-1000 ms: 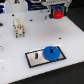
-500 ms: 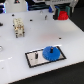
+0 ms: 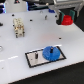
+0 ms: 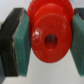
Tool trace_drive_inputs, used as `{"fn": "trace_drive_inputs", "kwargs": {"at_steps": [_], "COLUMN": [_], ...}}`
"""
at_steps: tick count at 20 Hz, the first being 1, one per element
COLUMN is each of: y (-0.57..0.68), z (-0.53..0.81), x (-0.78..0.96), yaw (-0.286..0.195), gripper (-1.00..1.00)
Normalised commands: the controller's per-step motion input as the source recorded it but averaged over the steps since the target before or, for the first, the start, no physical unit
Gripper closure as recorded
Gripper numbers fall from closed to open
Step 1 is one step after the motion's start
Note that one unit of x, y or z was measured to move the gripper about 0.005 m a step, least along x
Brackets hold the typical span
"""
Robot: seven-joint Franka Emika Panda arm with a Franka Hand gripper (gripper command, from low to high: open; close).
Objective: Insert the blue gear onto the right peg, followed by the red gear
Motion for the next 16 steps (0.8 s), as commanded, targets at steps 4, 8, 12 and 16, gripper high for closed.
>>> {"fn": "trace_drive_inputs", "kwargs": {"at_steps": [4,8,12,16], "y": [-0.21,-0.25,-0.26,-0.24], "z": [0.17,0.14,0.06,0.0], "x": [0.75,0.73,0.65,0.6], "yaw": [0.0,0.0,0.0,0.0], "gripper": [1.0,1.0,1.0,1.0]}}
